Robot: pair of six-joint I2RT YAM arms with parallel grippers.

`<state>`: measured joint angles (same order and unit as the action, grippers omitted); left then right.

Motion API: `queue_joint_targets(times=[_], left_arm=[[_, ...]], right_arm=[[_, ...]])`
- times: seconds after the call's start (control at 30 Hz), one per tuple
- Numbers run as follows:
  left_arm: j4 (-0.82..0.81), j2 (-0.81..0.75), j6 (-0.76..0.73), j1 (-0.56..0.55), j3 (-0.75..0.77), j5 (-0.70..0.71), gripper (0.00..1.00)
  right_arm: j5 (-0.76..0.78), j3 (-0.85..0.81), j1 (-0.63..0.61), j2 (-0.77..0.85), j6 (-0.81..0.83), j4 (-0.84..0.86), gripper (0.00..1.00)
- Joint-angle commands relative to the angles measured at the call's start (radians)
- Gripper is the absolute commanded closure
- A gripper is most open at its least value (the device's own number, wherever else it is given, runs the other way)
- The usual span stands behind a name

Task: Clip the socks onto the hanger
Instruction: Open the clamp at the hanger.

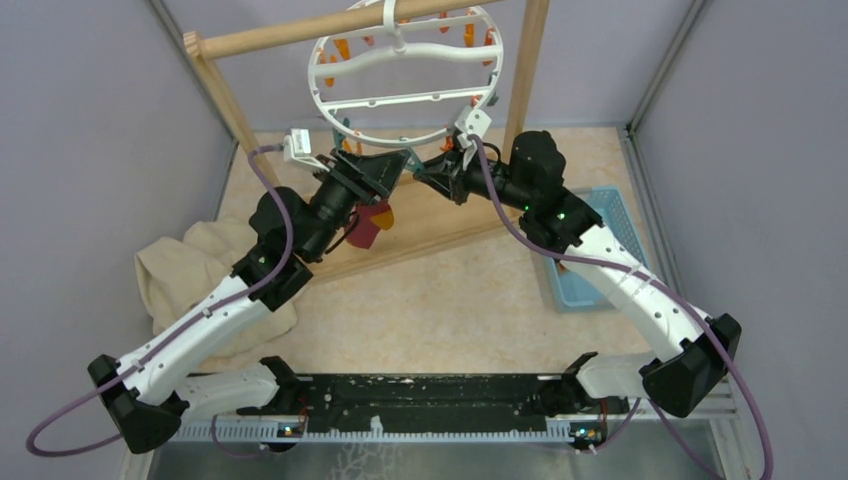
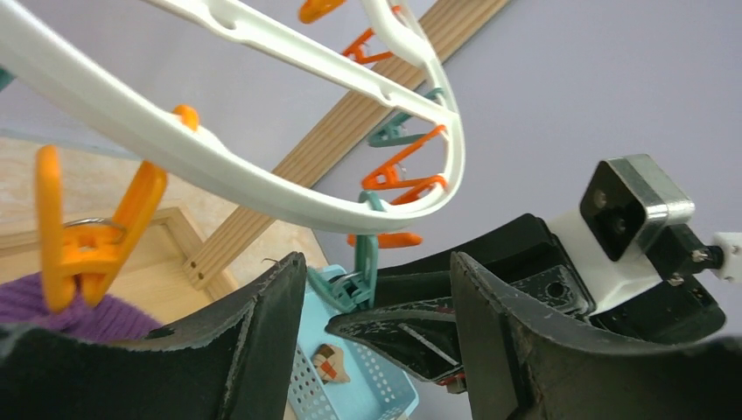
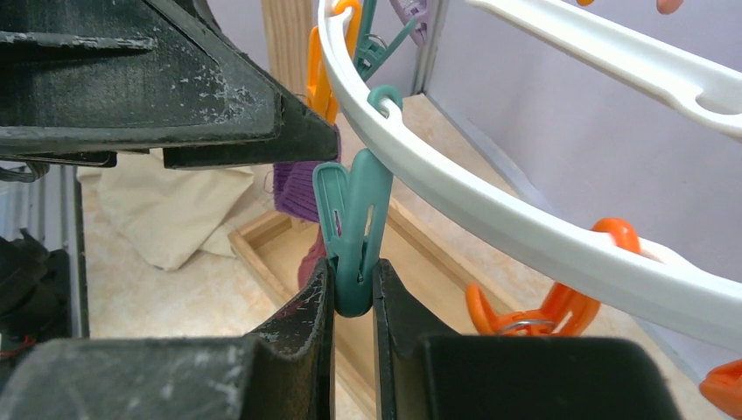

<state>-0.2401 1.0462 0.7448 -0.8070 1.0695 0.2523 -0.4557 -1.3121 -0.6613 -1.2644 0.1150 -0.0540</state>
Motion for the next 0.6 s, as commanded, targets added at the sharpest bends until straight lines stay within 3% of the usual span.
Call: queue_joint_targets(times=[0.0, 0.4, 0.57], left_arm=[[0.058, -0.026, 0.018, -0.004, 0.018, 0.086, 0.33], [0.062, 0.04, 0.054, -0.005, 0.056, 0.042, 0.35], [0.058, 0.068, 0.064, -0.006, 0.082, 0.022, 0.41]], right_arm=[[0.062, -0.059, -0.01, 0.01, 0.041, 0.023, 1.0], [0.06, -0.065, -0.012, 0.002, 0.047, 0.015, 1.0], [0.083, -0.06, -0.017, -0.004, 0.069, 0.005, 1.0]])
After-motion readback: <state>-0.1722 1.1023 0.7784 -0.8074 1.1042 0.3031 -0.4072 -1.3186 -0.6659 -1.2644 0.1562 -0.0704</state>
